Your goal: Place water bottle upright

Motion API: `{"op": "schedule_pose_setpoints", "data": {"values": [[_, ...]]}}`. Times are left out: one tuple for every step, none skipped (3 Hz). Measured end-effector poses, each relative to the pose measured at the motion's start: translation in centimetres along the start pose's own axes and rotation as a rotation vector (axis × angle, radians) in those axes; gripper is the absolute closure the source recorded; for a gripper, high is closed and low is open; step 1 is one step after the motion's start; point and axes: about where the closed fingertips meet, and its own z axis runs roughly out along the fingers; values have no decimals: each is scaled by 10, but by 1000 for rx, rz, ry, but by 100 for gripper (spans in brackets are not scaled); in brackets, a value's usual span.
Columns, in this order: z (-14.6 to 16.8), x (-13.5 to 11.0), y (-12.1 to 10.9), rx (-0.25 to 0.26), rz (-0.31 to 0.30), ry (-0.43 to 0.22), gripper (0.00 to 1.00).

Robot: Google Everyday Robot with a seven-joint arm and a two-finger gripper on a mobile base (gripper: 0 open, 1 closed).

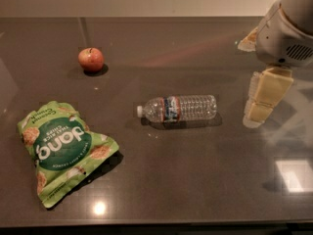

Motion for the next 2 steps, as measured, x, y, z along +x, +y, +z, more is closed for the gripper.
{"op": "schedule_pose_setpoints", "data": {"values": [[24, -20, -4, -35, -42, -8, 0], [57, -37, -9, -66, -67, -9, 0]]}}
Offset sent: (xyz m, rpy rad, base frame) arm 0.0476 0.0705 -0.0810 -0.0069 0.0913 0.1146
